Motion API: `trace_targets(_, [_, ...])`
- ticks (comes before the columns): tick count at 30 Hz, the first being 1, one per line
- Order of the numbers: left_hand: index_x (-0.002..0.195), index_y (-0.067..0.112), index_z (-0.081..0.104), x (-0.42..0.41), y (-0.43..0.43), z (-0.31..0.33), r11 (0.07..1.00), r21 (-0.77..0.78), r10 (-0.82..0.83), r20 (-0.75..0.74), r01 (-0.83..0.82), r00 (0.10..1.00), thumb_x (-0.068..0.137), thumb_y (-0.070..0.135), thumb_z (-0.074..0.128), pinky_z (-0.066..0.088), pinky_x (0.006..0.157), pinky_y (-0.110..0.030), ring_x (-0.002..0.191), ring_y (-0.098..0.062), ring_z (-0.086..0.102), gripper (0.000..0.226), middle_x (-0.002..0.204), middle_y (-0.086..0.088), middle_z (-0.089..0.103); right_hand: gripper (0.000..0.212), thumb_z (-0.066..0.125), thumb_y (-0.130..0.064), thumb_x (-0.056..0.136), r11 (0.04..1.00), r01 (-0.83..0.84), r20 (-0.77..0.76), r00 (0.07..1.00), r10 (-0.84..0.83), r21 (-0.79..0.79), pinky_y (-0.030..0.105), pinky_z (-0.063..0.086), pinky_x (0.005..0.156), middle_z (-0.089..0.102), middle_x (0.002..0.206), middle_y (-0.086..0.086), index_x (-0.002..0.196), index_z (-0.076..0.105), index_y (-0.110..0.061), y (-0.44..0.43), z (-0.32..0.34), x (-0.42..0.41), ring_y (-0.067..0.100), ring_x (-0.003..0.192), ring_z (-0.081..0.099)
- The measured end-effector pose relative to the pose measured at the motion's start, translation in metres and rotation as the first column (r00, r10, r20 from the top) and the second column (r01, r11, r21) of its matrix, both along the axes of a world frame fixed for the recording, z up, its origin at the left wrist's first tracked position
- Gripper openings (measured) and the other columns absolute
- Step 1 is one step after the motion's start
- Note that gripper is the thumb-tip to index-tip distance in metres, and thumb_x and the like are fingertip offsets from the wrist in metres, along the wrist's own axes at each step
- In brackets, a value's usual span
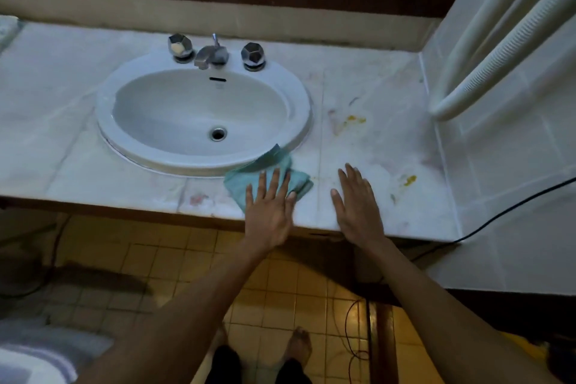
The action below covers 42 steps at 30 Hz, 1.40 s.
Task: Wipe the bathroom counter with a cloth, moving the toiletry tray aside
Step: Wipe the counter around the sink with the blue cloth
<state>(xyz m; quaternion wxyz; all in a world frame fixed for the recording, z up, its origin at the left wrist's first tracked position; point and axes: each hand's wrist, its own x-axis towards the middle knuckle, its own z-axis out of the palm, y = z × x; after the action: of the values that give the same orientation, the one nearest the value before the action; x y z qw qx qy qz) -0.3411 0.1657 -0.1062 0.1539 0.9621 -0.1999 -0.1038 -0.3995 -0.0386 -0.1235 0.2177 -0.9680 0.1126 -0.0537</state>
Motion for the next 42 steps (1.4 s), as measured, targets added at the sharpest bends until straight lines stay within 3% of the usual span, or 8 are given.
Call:
trace_targets(4, [0.158, 0.033, 0.010, 0.007, -0.057, 0.000, 0.988, 0.010, -0.154, -0.023, 0.155, 0.988, 0.101, 0.050, 0.007, -0.001, 0.121, -0.055, 0.154, -0.024, -0.007, 0.060, 0.167, 0.006, 0.001, 0.051, 0.034, -0.032, 0.104, 0.990, 0.055, 0.087, 0.994, -0.067, 0.133, 0.035, 0.020, 0.123, 0.034, 0.159, 0.006, 0.150, 0.038, -0.011, -0.001, 0.002, 0.000, 0.018, 0.149, 0.026])
trace_targets(8, [0.157, 0.038, 0.008, 0.007, -0.005, -0.002, 0.941, 0.041, -0.336, 0.023, 0.335, 0.942, 0.104, 0.049, 0.011, -0.002, 0.123, -0.046, 0.153, -0.015, -0.009, 0.054, 0.166, 0.013, 0.000, 0.048, 0.037, -0.032, 0.105, 0.961, 0.110, 0.126, 0.981, -0.146, 0.254, 0.029, 0.024, 0.120, 0.040, 0.156, 0.004, 0.148, 0.041, -0.012, -0.002, 0.005, -0.001, 0.013, 0.146, 0.030])
trace_targets(12, [0.157, 0.040, 0.006, 0.016, 0.048, -0.001, 0.956, 0.048, -0.290, 0.007, 0.290, 0.957, 0.105, 0.050, 0.010, 0.003, 0.124, -0.044, 0.153, -0.010, -0.009, 0.053, 0.165, 0.015, 0.000, 0.052, 0.032, -0.039, 0.104, 0.941, 0.099, 0.130, 0.980, -0.148, 0.323, 0.031, 0.026, 0.120, 0.040, 0.156, 0.002, 0.148, 0.041, -0.014, -0.003, 0.007, -0.002, 0.011, 0.146, 0.030])
trace_targets(20, [0.157, 0.038, 0.008, 0.028, -0.060, 0.004, 0.989, 0.057, -0.136, -0.032, 0.138, 0.990, 0.101, 0.052, 0.008, -0.007, 0.121, -0.051, 0.154, -0.023, -0.005, 0.059, 0.167, 0.007, -0.002, 0.045, 0.040, -0.028, 0.105, 0.886, 0.092, 0.121, 0.979, -0.164, 0.455, 0.030, 0.029, 0.119, 0.044, 0.153, 0.003, 0.146, 0.044, -0.012, -0.010, 0.016, 0.000, 0.011, 0.143, 0.036])
trace_targets(27, [0.156, 0.041, -0.002, -0.004, 0.016, 0.011, 0.886, 0.035, -0.462, -0.029, 0.462, 0.887, 0.106, 0.048, 0.012, -0.009, 0.123, -0.042, 0.152, -0.013, -0.017, 0.053, 0.165, 0.013, -0.007, 0.046, 0.039, -0.033, 0.105, 0.845, 0.109, 0.068, 0.983, -0.168, 0.523, 0.027, 0.029, 0.118, 0.046, 0.152, 0.003, 0.146, 0.045, -0.012, -0.018, 0.032, -0.002, 0.012, 0.142, 0.039])
trace_targets(30, [0.157, 0.041, 0.001, 0.013, 0.036, 0.012, 0.876, 0.042, -0.480, -0.017, 0.480, 0.877, 0.106, 0.049, 0.014, -0.004, 0.124, -0.040, 0.152, -0.010, -0.013, 0.053, 0.165, 0.014, -0.004, 0.045, 0.039, -0.034, 0.105, 0.852, 0.113, 0.091, 0.979, -0.185, 0.512, 0.025, 0.033, 0.114, 0.053, 0.146, 0.003, 0.142, 0.050, -0.012, -0.026, 0.044, -0.001, 0.013, 0.136, 0.046])
trace_targets(36, [0.158, 0.034, 0.005, 0.035, -0.068, 0.006, 0.978, 0.023, -0.208, -0.035, 0.209, 0.977, 0.105, 0.049, 0.015, -0.004, 0.121, -0.051, 0.154, -0.022, -0.006, 0.057, 0.167, 0.006, -0.002, 0.046, 0.037, -0.036, 0.104, 0.861, 0.235, 0.210, 0.909, -0.359, 0.451, 0.021, 0.036, 0.109, 0.057, 0.141, 0.005, 0.137, 0.054, -0.009, -0.084, 0.058, -0.025, 0.015, 0.132, 0.050])
trace_targets(42, [0.159, 0.031, 0.007, -0.028, -0.147, 0.004, 0.897, 0.030, -0.441, -0.031, 0.442, 0.897, 0.103, 0.050, 0.009, 0.000, 0.122, -0.054, 0.154, -0.025, -0.005, 0.059, 0.167, 0.003, 0.004, 0.054, 0.036, -0.041, 0.099, 0.824, 0.393, 0.156, 0.859, -0.487, 0.407, 0.023, 0.038, 0.100, 0.060, 0.137, 0.013, 0.136, 0.055, -0.006, -0.129, 0.035, -0.067, 0.026, 0.127, 0.055])
